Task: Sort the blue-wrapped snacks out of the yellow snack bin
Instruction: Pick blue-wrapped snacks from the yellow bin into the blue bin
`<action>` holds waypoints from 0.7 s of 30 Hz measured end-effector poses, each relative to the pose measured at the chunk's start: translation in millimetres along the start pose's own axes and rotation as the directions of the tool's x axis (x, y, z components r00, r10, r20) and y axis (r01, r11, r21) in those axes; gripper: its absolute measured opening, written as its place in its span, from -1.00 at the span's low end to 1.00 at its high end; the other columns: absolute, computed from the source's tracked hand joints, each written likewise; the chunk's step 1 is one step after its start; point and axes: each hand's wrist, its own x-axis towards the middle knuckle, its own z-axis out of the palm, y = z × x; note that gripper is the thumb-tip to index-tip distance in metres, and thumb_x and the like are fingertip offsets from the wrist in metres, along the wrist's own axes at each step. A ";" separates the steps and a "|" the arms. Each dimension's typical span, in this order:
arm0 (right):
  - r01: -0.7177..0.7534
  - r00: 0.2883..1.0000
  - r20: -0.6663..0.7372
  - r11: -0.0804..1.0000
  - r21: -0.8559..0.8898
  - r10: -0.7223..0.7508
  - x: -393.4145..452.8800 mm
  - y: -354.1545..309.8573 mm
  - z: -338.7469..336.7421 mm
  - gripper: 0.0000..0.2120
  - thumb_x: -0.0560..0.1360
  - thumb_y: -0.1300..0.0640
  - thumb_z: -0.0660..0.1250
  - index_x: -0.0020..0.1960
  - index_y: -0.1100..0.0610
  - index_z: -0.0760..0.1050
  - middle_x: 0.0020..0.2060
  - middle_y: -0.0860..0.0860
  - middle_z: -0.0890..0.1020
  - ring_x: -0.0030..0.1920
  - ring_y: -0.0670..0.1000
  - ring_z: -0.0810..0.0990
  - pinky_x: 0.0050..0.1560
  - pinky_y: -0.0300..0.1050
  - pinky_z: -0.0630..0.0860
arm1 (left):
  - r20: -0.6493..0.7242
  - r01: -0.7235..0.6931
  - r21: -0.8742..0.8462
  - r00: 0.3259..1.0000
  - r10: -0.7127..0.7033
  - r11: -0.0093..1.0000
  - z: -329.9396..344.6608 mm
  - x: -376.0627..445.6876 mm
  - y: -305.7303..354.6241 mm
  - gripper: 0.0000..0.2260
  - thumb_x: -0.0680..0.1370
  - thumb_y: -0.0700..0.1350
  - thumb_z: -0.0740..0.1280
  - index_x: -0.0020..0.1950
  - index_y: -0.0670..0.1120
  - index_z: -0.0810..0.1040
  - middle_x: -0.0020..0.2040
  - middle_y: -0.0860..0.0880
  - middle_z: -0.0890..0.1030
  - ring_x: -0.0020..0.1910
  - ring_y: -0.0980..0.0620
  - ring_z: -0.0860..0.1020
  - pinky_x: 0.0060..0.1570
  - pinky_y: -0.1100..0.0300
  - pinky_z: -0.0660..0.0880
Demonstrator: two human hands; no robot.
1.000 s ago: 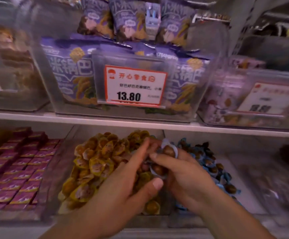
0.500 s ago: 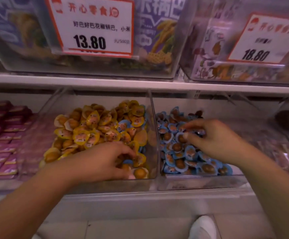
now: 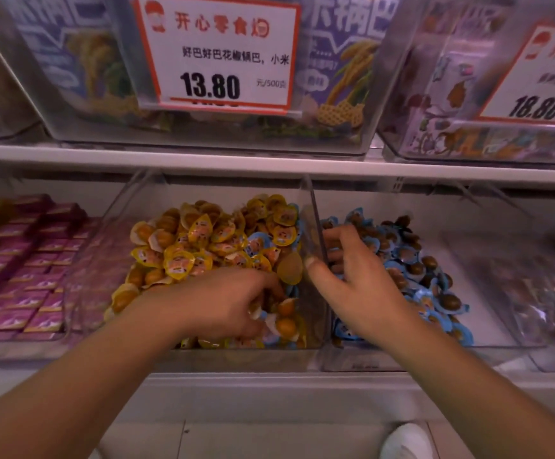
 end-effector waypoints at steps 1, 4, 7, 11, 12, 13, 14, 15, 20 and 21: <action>-0.002 1.000 -0.001 1.000 -0.003 0.002 -0.1 0.4 -0.6 -0.58 0.40 -0.30 0.20 0.17 -0.13 0.34 0.06 -0.13 0.56 0.07 -0.16 0.56 0.08 0.03 0.58 | -0.049 0.011 0.038 0.999 -0.009 0.999 -3.3 -3.0 -3.2 -0.64 0.42 0.16 0.41 0.20 0.23 0.48 -0.19 0.22 0.45 -0.20 0.21 0.42 -0.22 0.19 0.42; 0.001 1.000 -0.007 0.998 -0.055 -0.001 1.0 1.3 -1.8 -0.52 0.41 -0.31 0.19 0.22 -0.09 0.35 0.11 -0.12 0.54 0.12 -0.12 0.54 0.10 -0.02 0.55 | -0.212 0.054 -0.040 0.975 -0.062 0.998 -13.8 -11.9 -11.9 -0.83 0.47 0.02 0.41 0.05 0.18 0.61 -0.20 0.23 0.52 -0.19 0.23 0.50 -0.15 0.17 0.49; 0.052 0.996 -0.063 0.986 -0.160 -0.063 1.9 0.0 -2.6 -0.51 0.45 -0.23 0.23 0.26 0.03 0.43 0.15 -0.11 0.47 0.16 -0.12 0.48 0.08 -0.20 0.44 | -0.354 0.043 -0.327 0.921 -0.164 0.944 -23.2 -21.0 -14.7 -0.87 0.50 -0.14 0.41 -0.06 0.09 0.67 -0.12 0.16 0.65 -0.12 0.24 0.59 -0.06 0.22 0.54; 0.170 0.963 -0.152 0.941 -0.293 -0.222 2.3 -5.7 -5.7 -0.56 0.50 -0.12 0.31 0.25 0.14 0.52 0.25 -0.02 0.43 0.31 -0.04 0.42 0.29 -0.16 0.40 | -0.440 -0.122 -0.697 0.851 -0.288 0.706 -28.3 -31.3 -0.1 -0.87 0.45 -0.20 0.50 -0.10 0.01 0.68 -0.25 0.09 0.66 -0.31 0.23 0.57 -0.26 0.37 0.49; 0.223 0.948 -0.155 0.928 -0.297 -0.277 1.8 -8.3 -7.0 -0.53 0.49 -0.13 0.31 0.30 0.12 0.50 0.27 -0.02 0.43 0.33 -0.02 0.40 0.33 -0.11 0.39 | -0.450 -0.184 -0.765 0.838 -0.308 0.617 -28.6 -31.5 6.4 -0.87 0.44 -0.24 0.50 -0.09 -0.03 0.68 -0.26 0.06 0.65 -0.30 0.19 0.58 -0.26 0.34 0.51; 0.287 0.928 -0.149 0.912 -0.294 -0.341 0.9 -10.8 -8.4 -0.50 0.50 -0.14 0.31 0.36 0.09 0.44 0.28 -0.03 0.42 0.34 -0.01 0.40 0.33 -0.08 0.39 | -0.466 -0.241 -0.803 0.824 -0.322 0.544 -28.0 -30.5 12.9 -0.86 0.44 -0.28 0.49 -0.09 -0.06 0.67 -0.27 0.04 0.65 -0.29 0.17 0.58 -0.28 0.34 0.51; 0.352 0.906 -0.133 0.890 -0.291 -0.402 0.0 -14.0 -9.0 -0.47 0.52 -0.16 0.30 0.41 0.06 0.39 0.29 -0.04 0.42 0.34 -0.01 0.40 0.31 -0.08 0.39 | -0.485 -0.289 -0.820 0.810 -0.331 0.495 -27.2 -29.1 19.3 -0.85 0.44 -0.31 0.48 -0.10 -0.08 0.67 -0.27 0.03 0.65 -0.28 0.16 0.59 -0.29 0.35 0.50; 0.409 0.885 -0.107 0.867 -0.286 -0.452 -0.6 -17.3 -8.6 -0.47 0.54 -0.17 0.29 0.43 0.05 0.38 0.28 -0.04 0.44 0.32 -0.01 0.42 0.30 -0.08 0.40 | -0.506 -0.330 -0.822 0.797 -0.330 0.463 -25.6 -27.1 24.5 -0.84 0.43 -0.34 0.48 -0.11 -0.09 0.66 -0.27 0.03 0.66 -0.27 0.16 0.59 -0.28 0.37 0.50; 0.520 0.820 -0.136 0.822 -0.232 -0.557 -1.6 -21.2 -8.8 -0.70 0.56 0.03 0.33 0.24 0.13 0.59 -0.01 -0.03 0.63 0.03 -0.04 0.57 0.08 -0.15 0.49 | -0.504 -0.397 -0.854 0.793 -0.343 0.337 -16.2 -12.9 35.8 -0.96 0.45 -0.19 0.44 -0.14 -0.06 0.63 -0.26 0.02 0.68 -0.26 0.09 0.62 -0.23 0.27 0.55; 0.500 0.818 -0.194 0.836 -0.226 -0.541 -1.6 -19.3 -12.9 -0.73 0.56 0.04 0.33 0.20 0.12 0.60 -0.03 -0.04 0.62 0.01 -0.05 0.58 0.05 -0.21 0.49 | -0.476 -0.338 -0.856 0.810 -0.343 0.390 -12.0 -8.3 34.4 -0.97 0.50 -0.17 0.42 -0.12 -0.04 0.62 -0.26 0.03 0.68 -0.27 0.05 0.63 -0.23 0.19 0.55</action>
